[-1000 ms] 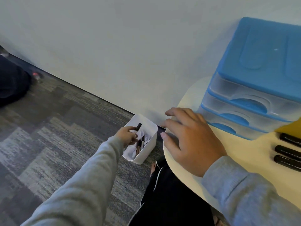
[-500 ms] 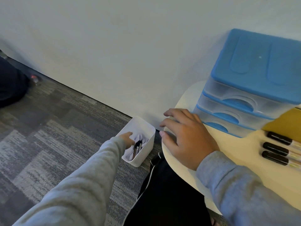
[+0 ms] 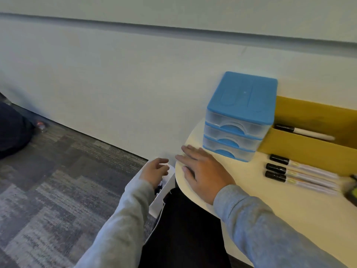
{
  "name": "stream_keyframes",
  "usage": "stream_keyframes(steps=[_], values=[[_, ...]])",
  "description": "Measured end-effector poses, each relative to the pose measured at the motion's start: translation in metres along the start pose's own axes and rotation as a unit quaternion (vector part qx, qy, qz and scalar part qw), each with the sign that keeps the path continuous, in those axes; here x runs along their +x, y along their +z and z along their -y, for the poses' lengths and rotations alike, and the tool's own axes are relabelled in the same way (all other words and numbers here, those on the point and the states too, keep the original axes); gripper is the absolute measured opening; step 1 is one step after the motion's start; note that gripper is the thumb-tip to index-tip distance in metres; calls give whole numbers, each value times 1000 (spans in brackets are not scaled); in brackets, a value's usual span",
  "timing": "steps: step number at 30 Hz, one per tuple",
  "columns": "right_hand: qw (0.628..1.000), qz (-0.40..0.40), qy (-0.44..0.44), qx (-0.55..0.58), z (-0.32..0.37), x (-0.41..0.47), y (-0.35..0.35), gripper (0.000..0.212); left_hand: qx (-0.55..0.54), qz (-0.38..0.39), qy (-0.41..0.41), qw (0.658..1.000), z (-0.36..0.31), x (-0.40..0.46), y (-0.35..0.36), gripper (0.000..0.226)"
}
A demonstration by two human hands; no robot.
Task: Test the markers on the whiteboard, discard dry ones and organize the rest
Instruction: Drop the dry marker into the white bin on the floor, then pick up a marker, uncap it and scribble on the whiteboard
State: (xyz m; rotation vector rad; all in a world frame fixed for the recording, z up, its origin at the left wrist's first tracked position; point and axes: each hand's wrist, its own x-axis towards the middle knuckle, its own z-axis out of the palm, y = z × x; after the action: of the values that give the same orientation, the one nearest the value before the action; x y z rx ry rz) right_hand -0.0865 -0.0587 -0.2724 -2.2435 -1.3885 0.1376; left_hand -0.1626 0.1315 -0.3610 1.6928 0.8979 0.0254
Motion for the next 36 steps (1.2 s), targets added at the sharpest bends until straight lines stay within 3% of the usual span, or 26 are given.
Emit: stream_keyframes(steps=[5,11,15,18,21,24,27,31,36], values=[[998,-11,35,46,-4,-33,-14,37,6,-40,182,982,-44,-62,9,22],[997,-16,60,35,-25,-72,-53,30,-38,-100,323,940,-124,-92,-4,23],[994,-50,95,15,-38,-94,-83,23,-1,-94,411,907,-174,-103,14,21],[991,-60,123,7,-47,-102,-106,20,72,-63,503,859,-210,-115,39,16],[987,-102,126,20,-56,-101,-137,15,177,10,595,784,-250,-122,67,13],[981,-155,118,15,-61,-94,-175,14,225,66,606,760,-288,-118,98,14],[976,-164,145,-3,-71,-85,-209,12,238,79,579,776,-305,-99,122,15],[964,-56,252,-63,-105,-79,-244,13,249,87,530,806,-302,-76,138,15],[930,40,343,-130,-138,-64,-253,28,315,91,534,779,-298,-78,142,17]])
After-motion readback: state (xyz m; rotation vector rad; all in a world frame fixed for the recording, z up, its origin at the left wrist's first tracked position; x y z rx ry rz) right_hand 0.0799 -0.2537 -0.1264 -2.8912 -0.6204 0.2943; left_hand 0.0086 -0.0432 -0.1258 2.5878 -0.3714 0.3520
